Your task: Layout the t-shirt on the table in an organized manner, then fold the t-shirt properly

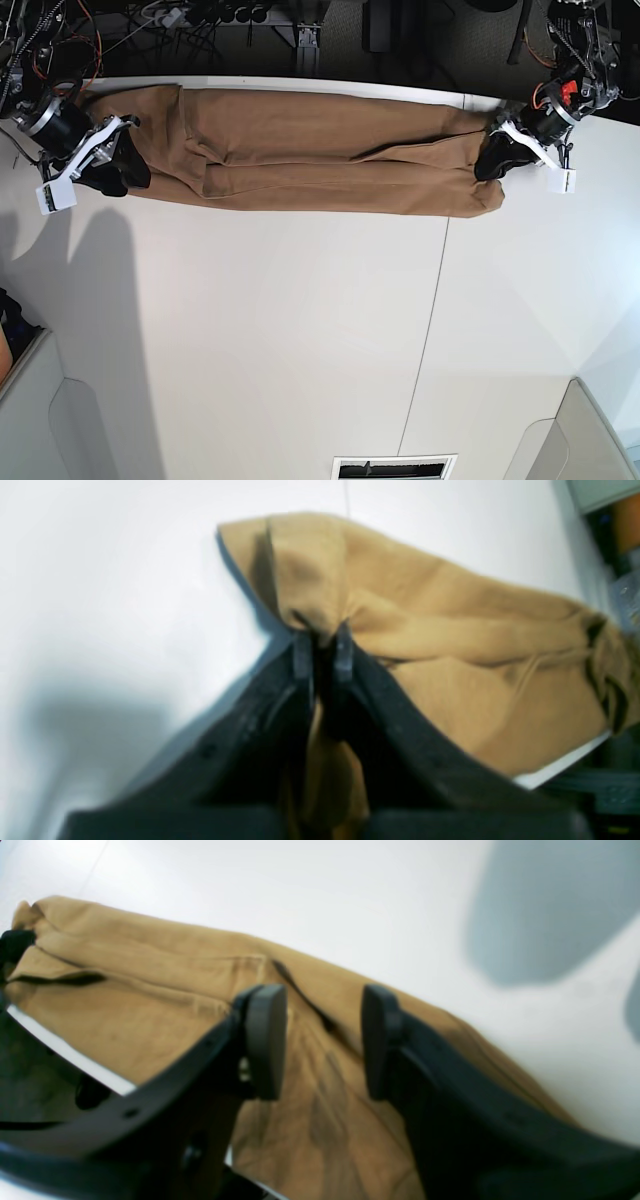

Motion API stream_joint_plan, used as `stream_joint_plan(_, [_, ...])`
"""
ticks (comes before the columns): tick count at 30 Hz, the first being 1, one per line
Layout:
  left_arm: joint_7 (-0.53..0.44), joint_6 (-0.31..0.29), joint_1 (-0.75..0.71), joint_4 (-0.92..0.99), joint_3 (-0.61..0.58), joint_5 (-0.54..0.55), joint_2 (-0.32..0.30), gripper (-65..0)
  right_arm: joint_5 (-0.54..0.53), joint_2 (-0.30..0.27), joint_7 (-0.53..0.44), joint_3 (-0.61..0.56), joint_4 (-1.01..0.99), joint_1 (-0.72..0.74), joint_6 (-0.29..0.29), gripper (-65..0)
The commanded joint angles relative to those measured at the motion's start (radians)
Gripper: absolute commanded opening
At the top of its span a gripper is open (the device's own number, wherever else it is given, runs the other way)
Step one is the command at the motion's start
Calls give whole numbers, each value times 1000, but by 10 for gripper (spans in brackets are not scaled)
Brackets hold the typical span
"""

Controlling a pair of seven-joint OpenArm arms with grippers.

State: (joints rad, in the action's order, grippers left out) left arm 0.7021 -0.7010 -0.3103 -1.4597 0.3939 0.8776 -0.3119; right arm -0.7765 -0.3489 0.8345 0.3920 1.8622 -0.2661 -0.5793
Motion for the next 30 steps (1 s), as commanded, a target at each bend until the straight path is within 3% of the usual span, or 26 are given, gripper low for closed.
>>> stream_joint_plan(1, [0,3,15,-11,5,-31,-16,-650,-13,-14,-24,5,13,8,-1,-413])
stream_joint_plan(7, [-2,3,132,-11,9,-135,-38,-650,14,-14,-31,5,13,10,-1,-413])
stream_joint_plan(13, [22,3,264,-11,9,-262,-128,-650,14,-14,-31,5,13,11,-1,-413])
stream_joint_plan(19, [144,16,298,-162,8,-182,-204,-650,23,-13,-69,5,13,11,-1,-413])
stream_joint_plan(24, [163,17,215,-415,-50,-126,-185,-650,64,-13,-73,5,13,11,0,-413])
stream_joint_plan(27, [163,30,172,-513,-151,-140,-128,-650,70,-13,-77,5,13,13,0,-413])
stream_joint_plan(30, [154,63,169,-523,-269,-221,-47,-650,92,-4,-76,5,13,19,7,-412])
